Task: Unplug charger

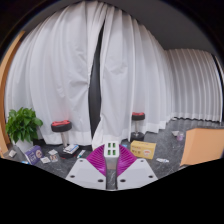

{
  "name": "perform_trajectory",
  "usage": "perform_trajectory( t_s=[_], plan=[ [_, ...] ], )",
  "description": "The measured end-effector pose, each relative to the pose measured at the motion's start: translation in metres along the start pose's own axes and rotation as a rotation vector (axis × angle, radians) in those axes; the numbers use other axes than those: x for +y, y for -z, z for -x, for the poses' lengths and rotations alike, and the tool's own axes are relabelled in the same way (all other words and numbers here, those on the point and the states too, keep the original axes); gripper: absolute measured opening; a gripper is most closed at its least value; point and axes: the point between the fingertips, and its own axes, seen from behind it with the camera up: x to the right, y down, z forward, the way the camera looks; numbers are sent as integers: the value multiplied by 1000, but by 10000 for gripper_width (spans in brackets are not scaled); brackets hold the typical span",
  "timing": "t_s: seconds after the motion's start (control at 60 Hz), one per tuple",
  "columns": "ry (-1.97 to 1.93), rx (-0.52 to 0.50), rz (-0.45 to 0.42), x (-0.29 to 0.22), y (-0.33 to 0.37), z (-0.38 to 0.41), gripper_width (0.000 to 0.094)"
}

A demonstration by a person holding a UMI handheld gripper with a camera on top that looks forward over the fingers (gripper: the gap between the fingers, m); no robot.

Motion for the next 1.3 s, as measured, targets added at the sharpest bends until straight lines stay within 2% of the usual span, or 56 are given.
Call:
perform_trajectory(
  t_s=[0.05,0.1,0.3,0.383,0.517,0.617,0.683,0.717,0.75,0.767,0.783,0.8,1.033,1.3],
  plan=[
    [-22,-9,11,7,0,-14,99],
    [-36,-7,78,23,-14,-34,98],
    [-150,-45,374,185,-28,-74,119],
    [-164,-83,444,230,-30,-73,141],
    [-153,-129,484,258,-36,-78,196],
    [-101,-134,472,259,-42,-90,303],
    [-59,-121,478,259,-47,-103,422],
    [-38,-108,478,258,-49,-110,525],
    [-17,-102,475,256,-51,-115,683],
    [-5,-99,473,254,-51,-118,707],
    [7,-96,471,253,-52,-120,813],
    [20,-95,468,251,-53,-124,858],
    [138,-60,407,197,-19,-123,850],
    [156,20,373,137,99,-86,849]
  ],
)
